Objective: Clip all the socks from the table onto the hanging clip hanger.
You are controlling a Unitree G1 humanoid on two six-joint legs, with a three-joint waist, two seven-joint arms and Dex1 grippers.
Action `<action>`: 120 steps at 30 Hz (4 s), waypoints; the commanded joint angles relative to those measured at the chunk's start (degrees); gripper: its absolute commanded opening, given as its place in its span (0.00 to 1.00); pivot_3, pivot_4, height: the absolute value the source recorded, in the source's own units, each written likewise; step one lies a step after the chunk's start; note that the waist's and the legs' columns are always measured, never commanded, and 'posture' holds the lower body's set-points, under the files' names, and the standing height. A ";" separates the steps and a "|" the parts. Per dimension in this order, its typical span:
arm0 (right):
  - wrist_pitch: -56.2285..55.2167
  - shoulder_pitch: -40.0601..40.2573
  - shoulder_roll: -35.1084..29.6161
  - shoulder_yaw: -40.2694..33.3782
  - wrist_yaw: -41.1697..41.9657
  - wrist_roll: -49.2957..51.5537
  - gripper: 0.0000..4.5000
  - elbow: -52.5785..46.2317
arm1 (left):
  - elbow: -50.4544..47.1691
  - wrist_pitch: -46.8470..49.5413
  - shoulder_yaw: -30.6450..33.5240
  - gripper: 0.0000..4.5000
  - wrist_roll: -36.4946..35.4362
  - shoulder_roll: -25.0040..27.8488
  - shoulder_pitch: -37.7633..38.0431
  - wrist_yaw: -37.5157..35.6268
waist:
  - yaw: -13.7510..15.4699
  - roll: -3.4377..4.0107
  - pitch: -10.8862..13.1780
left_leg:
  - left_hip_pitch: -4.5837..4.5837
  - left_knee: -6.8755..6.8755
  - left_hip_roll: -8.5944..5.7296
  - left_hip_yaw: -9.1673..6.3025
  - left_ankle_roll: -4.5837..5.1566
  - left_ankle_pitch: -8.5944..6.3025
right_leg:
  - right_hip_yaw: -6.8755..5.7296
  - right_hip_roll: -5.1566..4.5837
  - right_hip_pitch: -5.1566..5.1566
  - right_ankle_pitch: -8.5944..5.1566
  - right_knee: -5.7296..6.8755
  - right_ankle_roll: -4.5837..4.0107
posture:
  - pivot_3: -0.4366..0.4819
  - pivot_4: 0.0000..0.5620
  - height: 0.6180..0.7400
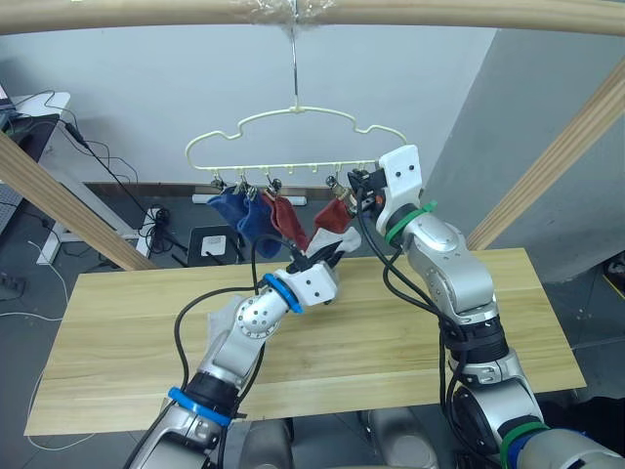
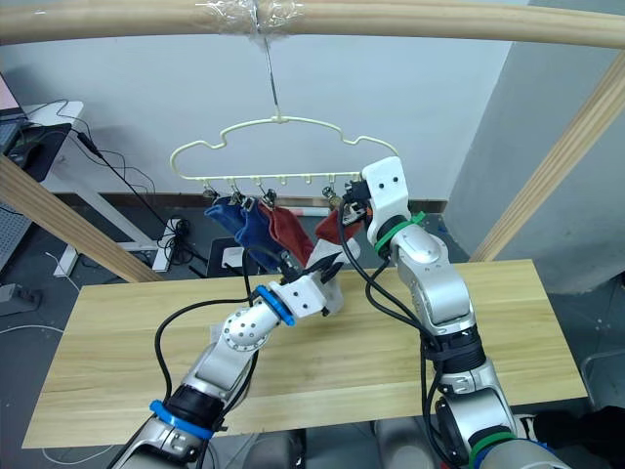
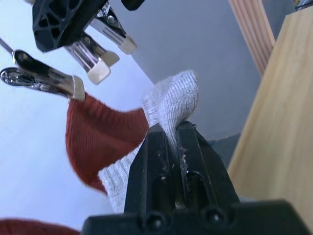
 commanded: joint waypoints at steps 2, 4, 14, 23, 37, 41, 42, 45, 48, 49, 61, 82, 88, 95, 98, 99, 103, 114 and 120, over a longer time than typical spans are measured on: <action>0.61 -0.82 0.26 -0.40 0.48 1.15 0.00 -2.63 | 1.93 -2.55 0.15 0.00 0.34 -1.20 -2.37 1.01 | 0.00 0.00 0.00 | 0.00 0.00 0.00 0.00 0.00 0.00 | 0.01 0.00 0.00 0.00 0.00 0.00 | 0.31 0.43 1.00; 0.89 -0.79 0.23 -0.44 0.47 1.29 0.00 -2.76 | 2.78 -3.00 0.43 0.00 0.10 -1.53 -3.08 1.06 | 0.00 0.00 0.00 | 0.00 0.01 0.00 0.00 0.00 0.00 | 0.00 0.00 0.00 0.00 0.00 0.00 | 0.31 0.43 1.00; 1.30 -0.46 0.32 -0.27 0.37 1.45 0.00 -2.87 | 2.90 -4.42 1.99 0.00 0.07 -2.86 -3.92 4.24 | 0.01 0.00 0.00 | 0.00 0.01 0.00 -0.01 0.00 0.00 | 0.00 0.00 0.01 0.00 0.02 0.00 | 0.31 0.43 1.00; 2.17 -0.35 0.40 -0.28 0.26 1.70 0.00 -3.23 | 3.32 -4.09 1.67 0.00 0.08 -3.35 -3.98 4.83 | 0.02 0.00 0.00 | 0.00 0.01 0.00 -0.01 0.00 0.00 | -0.01 0.00 0.01 0.00 0.01 0.00 | 0.31 0.44 1.00; 2.95 -0.32 0.48 -0.25 0.26 2.00 0.00 -3.32 | 4.02 -1.81 2.12 0.00 -0.26 -4.96 -5.06 5.23 | 0.01 0.00 0.00 | 0.00 0.01 0.00 -0.01 0.00 0.00 | -0.01 0.00 0.01 0.00 0.01 0.00 | 0.31 0.44 1.00; 3.42 -0.16 0.43 -0.10 0.18 2.29 0.00 -3.43 | 3.93 -1.64 2.22 0.00 -0.25 -5.41 -5.45 5.62 | 0.02 0.00 0.00 | 0.00 0.01 0.00 -0.01 0.00 0.00 | -0.01 0.00 0.01 0.00 0.01 0.00 | 0.31 0.44 1.00; 3.53 -0.11 0.44 -0.05 0.17 2.34 0.00 -3.45 | 3.87 -1.60 2.25 0.00 -0.24 -5.59 -5.62 5.80 | 0.02 0.00 0.00 | 0.00 0.01 0.00 -0.01 0.00 0.00 | -0.01 0.00 0.01 0.00 0.01 0.00 | 0.31 0.44 1.00; 3.78 -0.04 0.46 0.06 0.16 2.37 0.00 -3.46 | 3.63 -1.64 2.54 0.00 -0.23 -6.01 -6.04 6.51 | 0.03 0.00 0.00 | 0.00 0.01 -0.01 -0.01 0.00 0.00 | -0.01 0.00 0.01 0.00 0.01 0.00 | 0.31 0.44 1.00; 4.02 0.06 0.44 0.15 0.19 2.39 0.00 -3.52 | 3.74 -1.58 2.79 0.00 -0.13 -6.02 -6.21 7.17 | 0.03 0.00 0.00 | 0.00 0.02 -0.01 -0.02 0.00 0.00 | -0.01 0.00 0.01 0.00 0.01 0.00 | 0.31 0.44 1.00; 4.11 0.08 0.45 0.16 0.21 2.42 0.00 -3.54 | 3.78 -1.55 2.84 0.00 -0.12 -6.03 -6.23 7.34 | 0.01 0.00 0.00 | 0.00 0.02 -0.01 -0.01 0.00 0.00 | -0.01 0.00 0.01 0.00 0.01 0.00 | 0.31 0.44 1.00; 6.17 0.43 0.95 -0.93 0.22 3.74 0.54 -6.06 | 4.19 -1.21 2.61 0.00 -0.44 -6.64 -6.55 6.79 | 0.03 0.00 0.00 | -0.01 0.01 -0.01 -0.02 0.00 0.00 | -0.01 0.00 0.01 0.00 0.00 0.00 | 0.31 0.44 1.00; 15.80 12.58 -11.44 -6.97 3.30 11.64 0.62 -31.06 | -11.20 16.07 4.84 0.80 -19.44 -1.88 -0.82 -16.29 | -0.13 0.00 0.01 | -0.03 0.00 -0.01 -0.02 0.00 0.00 | 0.01 0.02 0.00 -0.06 -0.03 0.10 | 0.27 0.45 1.00; 10.78 12.00 -10.66 -5.45 -0.86 7.13 0.62 -25.44 | -19.82 27.93 9.54 0.80 -27.96 4.17 -2.15 -21.42 | -0.13 0.00 0.01 | 0.03 0.01 0.04 -0.02 0.03 0.03 | 0.02 0.08 0.02 -0.18 -0.01 0.30 | 0.30 0.44 1.00; 7.27 10.07 -8.83 -4.44 -3.18 4.33 0.62 -19.69 | -25.31 37.52 13.31 0.80 -35.27 7.29 -3.84 -23.55 | 0.02 0.00 0.01 | -0.04 -0.02 0.03 -0.02 0.03 0.03 | 0.02 0.07 -0.01 -0.07 -0.07 0.12 | 0.32 0.43 1.00; 6.69 9.44 -7.88 -4.59 -3.72 4.01 0.58 -18.41 | -26.32 38.63 13.57 0.80 -35.54 8.23 -3.64 -23.66 | 0.01 0.00 0.01 | -0.04 -0.02 0.03 -0.02 0.03 0.03 | 0.02 0.07 -0.02 -0.04 -0.09 0.06 | 0.32 0.43 1.00; 6.67 9.27 -7.53 -4.63 -3.97 3.87 0.54 -18.02 | -26.33 38.68 13.62 0.81 -35.41 8.42 -3.60 -23.58 | 0.01 0.00 0.01 | -0.03 -0.02 0.03 -0.01 0.03 0.03 | 0.03 0.07 -0.02 -0.04 -0.09 0.06 | 0.32 0.43 1.00; 6.64 8.92 -6.84 -4.30 -4.48 3.36 0.42 -17.04 | -26.19 38.66 13.59 0.81 -34.84 8.51 -3.73 -23.31 | 0.03 0.00 0.01 | -0.04 -0.01 0.03 -0.02 0.03 0.03 | 0.02 0.07 -0.02 -0.04 -0.09 0.05 | 0.32 0.43 1.00; 7.18 7.29 -4.51 -3.34 -6.12 1.39 0.42 -13.61 | -25.09 37.43 12.69 0.81 -33.27 8.49 -4.15 -23.28 | 0.03 0.00 0.01 | -0.04 -0.01 0.03 -0.01 0.03 0.03 | 0.03 0.07 -0.03 -0.03 -0.08 0.04 | 0.32 0.42 1.00; 6.53 6.48 -3.48 -2.76 -6.75 0.70 0.42 -11.71 | -24.19 36.32 12.14 0.81 -32.11 8.45 -4.19 -23.55 | 0.02 0.00 0.01 | -0.04 -0.01 0.03 -0.01 0.03 0.03 | 0.03 0.07 -0.03 -0.03 -0.07 0.04 | 0.32 0.42 1.00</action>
